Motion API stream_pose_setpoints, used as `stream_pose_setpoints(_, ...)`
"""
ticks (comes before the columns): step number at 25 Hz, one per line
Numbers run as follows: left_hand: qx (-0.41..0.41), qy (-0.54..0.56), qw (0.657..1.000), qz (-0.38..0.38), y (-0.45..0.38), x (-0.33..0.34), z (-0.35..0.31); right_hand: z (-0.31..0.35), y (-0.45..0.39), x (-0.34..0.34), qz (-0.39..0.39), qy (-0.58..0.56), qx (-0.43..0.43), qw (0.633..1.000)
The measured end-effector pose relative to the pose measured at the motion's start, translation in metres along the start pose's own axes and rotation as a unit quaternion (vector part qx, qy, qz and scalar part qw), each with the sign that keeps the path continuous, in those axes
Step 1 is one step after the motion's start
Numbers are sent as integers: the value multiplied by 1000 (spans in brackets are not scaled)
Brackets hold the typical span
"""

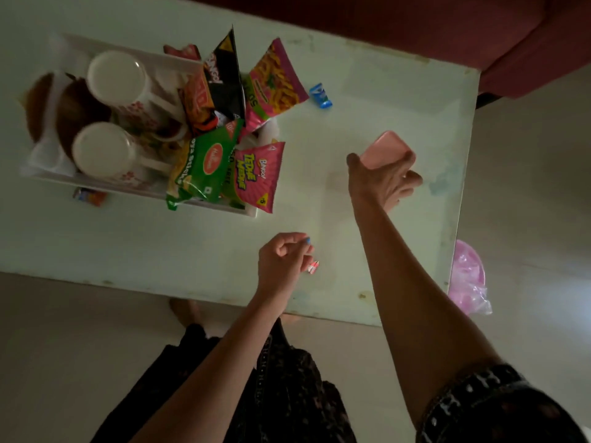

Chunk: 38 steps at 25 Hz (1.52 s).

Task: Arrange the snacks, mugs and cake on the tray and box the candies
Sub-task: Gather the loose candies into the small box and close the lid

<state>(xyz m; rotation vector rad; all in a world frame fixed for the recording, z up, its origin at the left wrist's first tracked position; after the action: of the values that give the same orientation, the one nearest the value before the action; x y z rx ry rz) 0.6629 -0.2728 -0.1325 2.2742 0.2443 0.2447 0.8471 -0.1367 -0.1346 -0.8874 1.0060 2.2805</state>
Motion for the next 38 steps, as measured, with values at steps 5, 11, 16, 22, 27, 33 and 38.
stream_pose_setpoints(5, -5, -2, 1000, -2, -18, 12, -7, -28, 43, 2, 107, -60, -13, 992)
stream_pose_setpoints(11, -78, 127, 987, 56, -39, 37, -5, -50, 83, 8, 204, -158, 78, 963)
stream_pose_setpoints(16, -93, 126, 987, 34, -38, 32, 8, -56, 88, 0, 226, -123, 64, 964)
stream_pose_setpoints(22, -99, 135, 985, 27, -38, 32, 8, -52, 79, -6, 235, -106, 49, 965)
stream_pose_setpoints(27, -97, 138, 985, 31, -35, 36, 9, -59, 77, -8, 247, -118, 80, 958)
stream_pose_setpoints(33, -137, 184, 973, 33, -32, 32, 20, -78, 61, -20, 231, -194, 137, 943)
stream_pose_setpoints(38, -141, 256, 954, 62, -33, 33, 16, -69, 42, -41, 107, -121, 58, 985)
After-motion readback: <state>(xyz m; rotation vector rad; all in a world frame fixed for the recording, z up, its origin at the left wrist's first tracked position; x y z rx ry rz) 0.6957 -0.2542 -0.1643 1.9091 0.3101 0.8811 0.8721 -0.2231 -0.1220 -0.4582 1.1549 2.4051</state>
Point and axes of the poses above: each hand's wrist, its own y-axis away from the middle knuckle, its own x-axis out of the palm, z = x × y, the point moved 8 cm from there along -y, towards the middle knuckle, and after that the axes turned 7 degrees about z, right-handed, at the moved point
